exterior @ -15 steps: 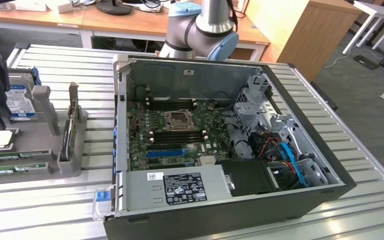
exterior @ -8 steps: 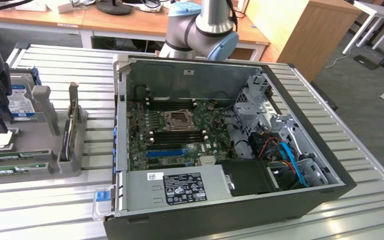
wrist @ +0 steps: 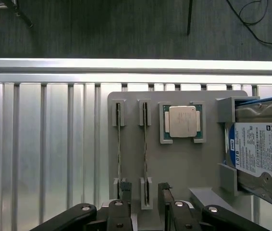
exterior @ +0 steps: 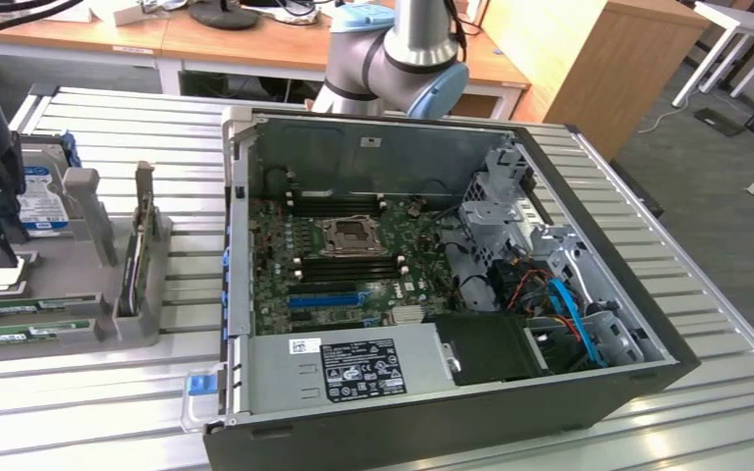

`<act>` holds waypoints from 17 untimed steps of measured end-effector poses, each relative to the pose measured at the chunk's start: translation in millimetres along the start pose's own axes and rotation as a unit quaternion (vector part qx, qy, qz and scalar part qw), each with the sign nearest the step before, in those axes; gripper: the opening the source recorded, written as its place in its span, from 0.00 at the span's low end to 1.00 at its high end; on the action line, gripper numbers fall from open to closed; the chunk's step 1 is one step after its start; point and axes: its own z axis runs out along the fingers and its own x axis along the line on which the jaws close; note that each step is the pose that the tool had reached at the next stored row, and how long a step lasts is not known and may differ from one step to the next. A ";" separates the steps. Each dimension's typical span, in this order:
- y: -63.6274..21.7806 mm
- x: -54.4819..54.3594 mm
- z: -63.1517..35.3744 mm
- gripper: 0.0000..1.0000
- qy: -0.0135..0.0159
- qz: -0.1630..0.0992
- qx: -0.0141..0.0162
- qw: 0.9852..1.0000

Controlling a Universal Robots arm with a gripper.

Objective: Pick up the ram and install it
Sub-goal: 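Pick up the ram and move it above insertion slot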

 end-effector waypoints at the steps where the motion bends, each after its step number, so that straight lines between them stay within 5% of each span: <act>1: 0.4 3.6 -0.1 0.36 0.000 0.000 0.000 1.000; 11: 1.0 11.9 -0.2 0.36 -0.001 0.000 0.000 1.000; 17: 0.6 12.2 8.6 0.36 -0.001 0.000 0.000 1.000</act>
